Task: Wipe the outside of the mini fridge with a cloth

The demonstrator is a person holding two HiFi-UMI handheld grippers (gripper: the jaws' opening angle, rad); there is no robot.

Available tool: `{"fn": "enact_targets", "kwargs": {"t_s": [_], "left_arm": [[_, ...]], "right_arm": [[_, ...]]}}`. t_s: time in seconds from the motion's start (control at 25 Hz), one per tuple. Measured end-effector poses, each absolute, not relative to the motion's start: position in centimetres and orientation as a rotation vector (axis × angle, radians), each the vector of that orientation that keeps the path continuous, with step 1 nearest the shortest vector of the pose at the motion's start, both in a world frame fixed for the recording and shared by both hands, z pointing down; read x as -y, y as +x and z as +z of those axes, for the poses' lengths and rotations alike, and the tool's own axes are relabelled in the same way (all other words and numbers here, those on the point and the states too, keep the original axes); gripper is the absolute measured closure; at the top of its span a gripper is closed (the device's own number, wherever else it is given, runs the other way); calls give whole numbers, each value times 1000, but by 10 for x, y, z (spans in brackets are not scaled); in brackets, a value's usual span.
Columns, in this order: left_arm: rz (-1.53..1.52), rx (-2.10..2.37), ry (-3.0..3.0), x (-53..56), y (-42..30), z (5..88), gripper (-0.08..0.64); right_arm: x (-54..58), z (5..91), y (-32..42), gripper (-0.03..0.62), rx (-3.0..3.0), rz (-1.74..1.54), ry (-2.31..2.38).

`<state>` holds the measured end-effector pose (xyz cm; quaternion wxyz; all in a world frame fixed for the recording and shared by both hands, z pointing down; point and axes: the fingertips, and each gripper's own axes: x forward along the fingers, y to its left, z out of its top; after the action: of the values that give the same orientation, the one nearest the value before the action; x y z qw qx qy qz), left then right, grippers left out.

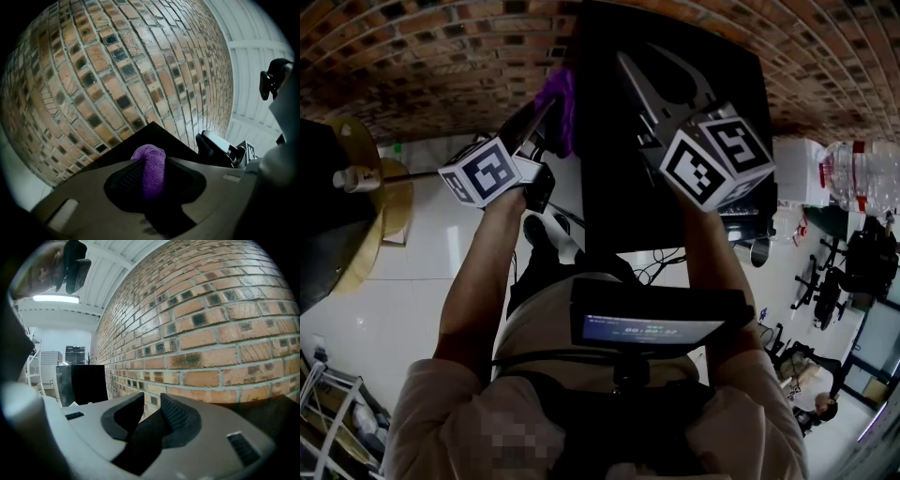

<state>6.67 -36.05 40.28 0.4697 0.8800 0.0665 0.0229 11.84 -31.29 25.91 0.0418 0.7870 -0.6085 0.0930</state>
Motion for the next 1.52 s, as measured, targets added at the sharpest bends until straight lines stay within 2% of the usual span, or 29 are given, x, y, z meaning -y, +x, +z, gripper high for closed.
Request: {"fn": "enact_targets", "kwargs": {"t_s": [1.52], "left_arm": [[358, -20, 2168, 353, 66, 576, 440]], "right_arm": [[313, 258, 118, 488, 1862, 288, 2408]]}}
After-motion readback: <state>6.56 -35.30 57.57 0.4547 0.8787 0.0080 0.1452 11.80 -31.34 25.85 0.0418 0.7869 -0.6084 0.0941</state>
